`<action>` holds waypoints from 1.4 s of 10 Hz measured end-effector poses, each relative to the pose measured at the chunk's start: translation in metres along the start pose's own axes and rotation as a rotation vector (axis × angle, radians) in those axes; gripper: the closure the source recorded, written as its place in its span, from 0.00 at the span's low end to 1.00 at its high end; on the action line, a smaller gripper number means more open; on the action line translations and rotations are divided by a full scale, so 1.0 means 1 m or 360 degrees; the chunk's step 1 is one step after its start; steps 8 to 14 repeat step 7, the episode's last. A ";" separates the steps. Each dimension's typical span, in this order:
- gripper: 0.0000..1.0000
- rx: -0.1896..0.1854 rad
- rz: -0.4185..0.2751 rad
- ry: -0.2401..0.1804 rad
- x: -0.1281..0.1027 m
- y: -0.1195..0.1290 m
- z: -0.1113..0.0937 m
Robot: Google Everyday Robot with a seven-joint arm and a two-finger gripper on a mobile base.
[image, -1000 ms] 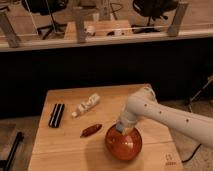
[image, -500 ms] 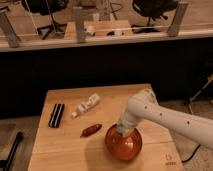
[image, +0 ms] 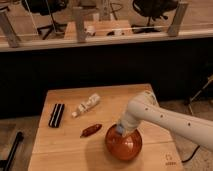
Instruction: Place the white sponge in the ceramic bowl
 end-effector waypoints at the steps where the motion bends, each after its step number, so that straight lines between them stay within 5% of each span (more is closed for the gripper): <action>1: 0.20 -0.0001 0.0000 -0.0001 0.000 0.002 0.000; 14: 0.22 -0.0003 0.0003 -0.0003 -0.001 0.007 0.002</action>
